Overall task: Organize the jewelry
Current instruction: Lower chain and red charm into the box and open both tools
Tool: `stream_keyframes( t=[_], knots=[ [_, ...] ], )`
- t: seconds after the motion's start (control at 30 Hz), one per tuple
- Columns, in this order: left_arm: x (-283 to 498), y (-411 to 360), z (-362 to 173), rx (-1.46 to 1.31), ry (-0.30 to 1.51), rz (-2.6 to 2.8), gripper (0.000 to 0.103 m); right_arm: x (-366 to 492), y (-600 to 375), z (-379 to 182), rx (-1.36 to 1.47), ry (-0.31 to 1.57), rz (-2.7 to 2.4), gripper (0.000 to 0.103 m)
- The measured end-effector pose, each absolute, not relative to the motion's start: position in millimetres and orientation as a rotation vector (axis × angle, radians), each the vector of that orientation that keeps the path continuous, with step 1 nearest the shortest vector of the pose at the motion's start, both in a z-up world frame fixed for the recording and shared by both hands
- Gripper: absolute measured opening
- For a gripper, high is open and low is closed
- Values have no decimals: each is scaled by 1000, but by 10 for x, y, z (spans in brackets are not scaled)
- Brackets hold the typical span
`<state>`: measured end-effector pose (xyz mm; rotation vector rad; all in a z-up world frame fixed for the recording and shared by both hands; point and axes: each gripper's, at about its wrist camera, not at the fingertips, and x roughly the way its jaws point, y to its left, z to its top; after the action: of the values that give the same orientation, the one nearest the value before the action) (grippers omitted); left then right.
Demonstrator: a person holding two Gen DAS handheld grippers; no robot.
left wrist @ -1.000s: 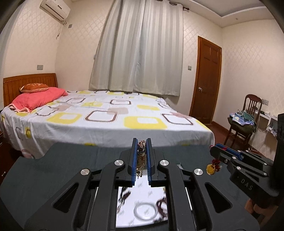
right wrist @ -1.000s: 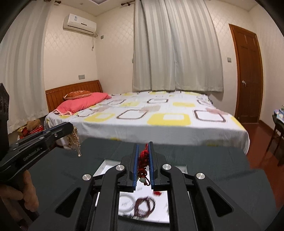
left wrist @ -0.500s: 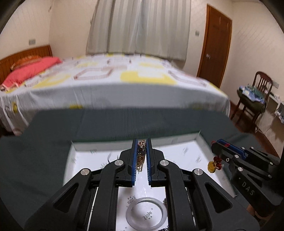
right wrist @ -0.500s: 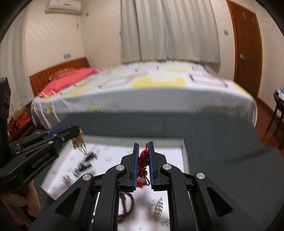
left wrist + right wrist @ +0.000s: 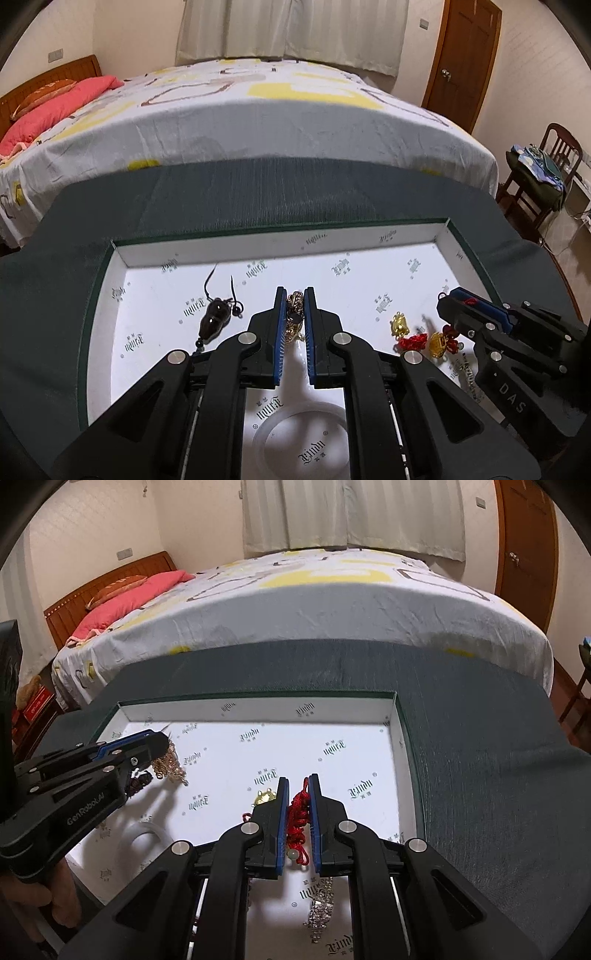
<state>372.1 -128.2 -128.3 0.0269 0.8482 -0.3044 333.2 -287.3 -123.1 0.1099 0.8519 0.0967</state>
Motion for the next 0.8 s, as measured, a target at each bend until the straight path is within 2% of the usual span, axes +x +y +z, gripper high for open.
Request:
stream_keyframes(
  t=[0.23, 0.3, 0.33, 0.37, 0.4, 0.43, 0.8],
  knots=[
    [3731, -1277, -1352, 28, 860, -297, 14, 3350, -2902, -1286, 111, 863, 89, 13],
    [3720, -1282, -1348, 34, 855, -295, 29, 3348, -2914, -1293, 116, 866, 89, 13],
    [3706, -1276, -1341, 35, 848, -291, 33, 3344, -2924, -1303, 120, 869, 88, 15],
    [3698, -1276, -1339, 35, 843, -289, 41, 3343, -2929, -1308, 124, 869, 88, 20],
    [3688, -1269, -1332, 32, 837, -288, 45, 3335, -2929, -1308, 129, 866, 87, 36],
    [3673, -1255, -1322, 27, 830, -288, 47, 3320, -2936, -1301, 134, 854, 83, 47],
    [3484, -1107, -1077, 7, 764, -278, 65, 3158, -2939, -976, 149, 769, 85, 48]
  ],
)
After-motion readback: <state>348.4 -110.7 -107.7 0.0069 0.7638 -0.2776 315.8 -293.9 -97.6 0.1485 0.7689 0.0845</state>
